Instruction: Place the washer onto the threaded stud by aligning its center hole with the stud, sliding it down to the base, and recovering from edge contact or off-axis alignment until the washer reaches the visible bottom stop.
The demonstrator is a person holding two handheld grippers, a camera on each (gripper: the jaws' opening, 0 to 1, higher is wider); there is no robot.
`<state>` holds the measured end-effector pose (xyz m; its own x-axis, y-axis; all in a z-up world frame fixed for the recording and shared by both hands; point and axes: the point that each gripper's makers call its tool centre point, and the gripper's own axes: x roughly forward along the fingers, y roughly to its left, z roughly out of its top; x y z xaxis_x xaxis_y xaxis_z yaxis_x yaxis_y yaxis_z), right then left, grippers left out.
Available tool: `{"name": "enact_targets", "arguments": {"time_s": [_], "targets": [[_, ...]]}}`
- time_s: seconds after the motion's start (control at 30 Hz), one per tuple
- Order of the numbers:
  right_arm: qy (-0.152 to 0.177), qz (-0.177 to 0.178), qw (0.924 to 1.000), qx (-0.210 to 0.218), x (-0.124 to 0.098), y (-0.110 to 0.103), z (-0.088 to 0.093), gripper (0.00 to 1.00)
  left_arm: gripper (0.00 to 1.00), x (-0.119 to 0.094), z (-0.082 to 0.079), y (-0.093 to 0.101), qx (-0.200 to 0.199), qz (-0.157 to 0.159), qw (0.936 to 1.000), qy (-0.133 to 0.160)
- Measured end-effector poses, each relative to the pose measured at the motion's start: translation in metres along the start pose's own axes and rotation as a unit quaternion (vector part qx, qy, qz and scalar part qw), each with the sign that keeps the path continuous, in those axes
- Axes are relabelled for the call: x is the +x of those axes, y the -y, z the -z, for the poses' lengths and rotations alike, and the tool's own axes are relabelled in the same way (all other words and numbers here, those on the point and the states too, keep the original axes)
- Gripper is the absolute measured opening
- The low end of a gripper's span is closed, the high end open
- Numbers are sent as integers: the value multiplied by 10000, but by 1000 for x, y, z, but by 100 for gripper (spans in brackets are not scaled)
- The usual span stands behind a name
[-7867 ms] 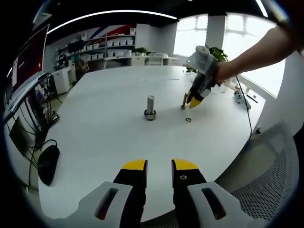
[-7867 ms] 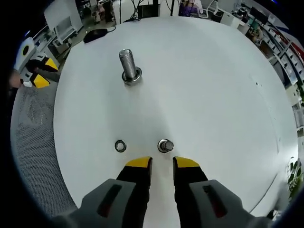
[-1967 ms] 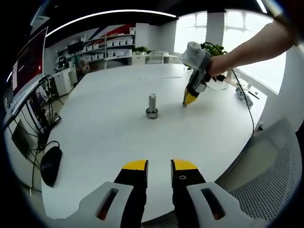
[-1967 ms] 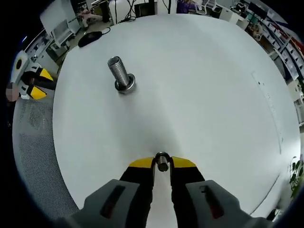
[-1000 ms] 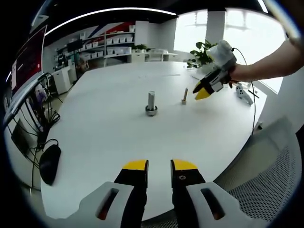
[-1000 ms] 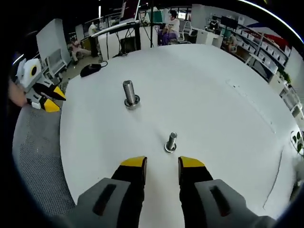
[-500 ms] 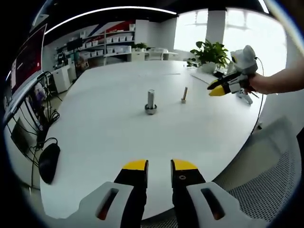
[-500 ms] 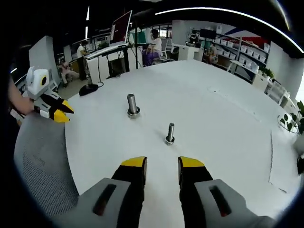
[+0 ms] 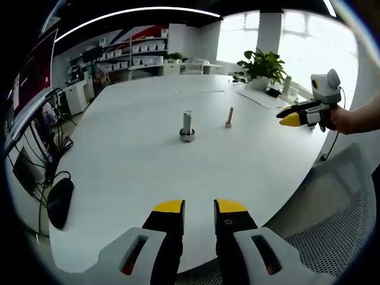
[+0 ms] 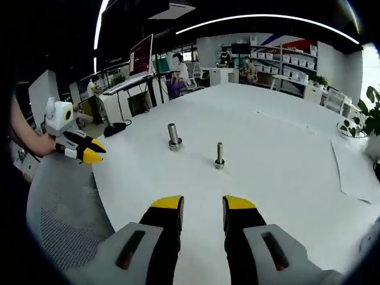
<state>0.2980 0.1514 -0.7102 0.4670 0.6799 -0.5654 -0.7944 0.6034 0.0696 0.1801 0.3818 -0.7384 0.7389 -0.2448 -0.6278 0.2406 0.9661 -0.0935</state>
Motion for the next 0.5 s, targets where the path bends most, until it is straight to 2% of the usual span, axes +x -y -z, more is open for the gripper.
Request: {"name": "enact_targets", "arguments": {"time_s": [0.2, 0.5], "targets": [[265, 81, 9992, 295, -18, -2, 0, 30, 17, 0, 0, 0, 0, 2, 10000, -1], [313, 180, 9986, 383, -30, -12, 11, 31, 18, 0, 1, 0, -9, -5, 10000, -46]]}}
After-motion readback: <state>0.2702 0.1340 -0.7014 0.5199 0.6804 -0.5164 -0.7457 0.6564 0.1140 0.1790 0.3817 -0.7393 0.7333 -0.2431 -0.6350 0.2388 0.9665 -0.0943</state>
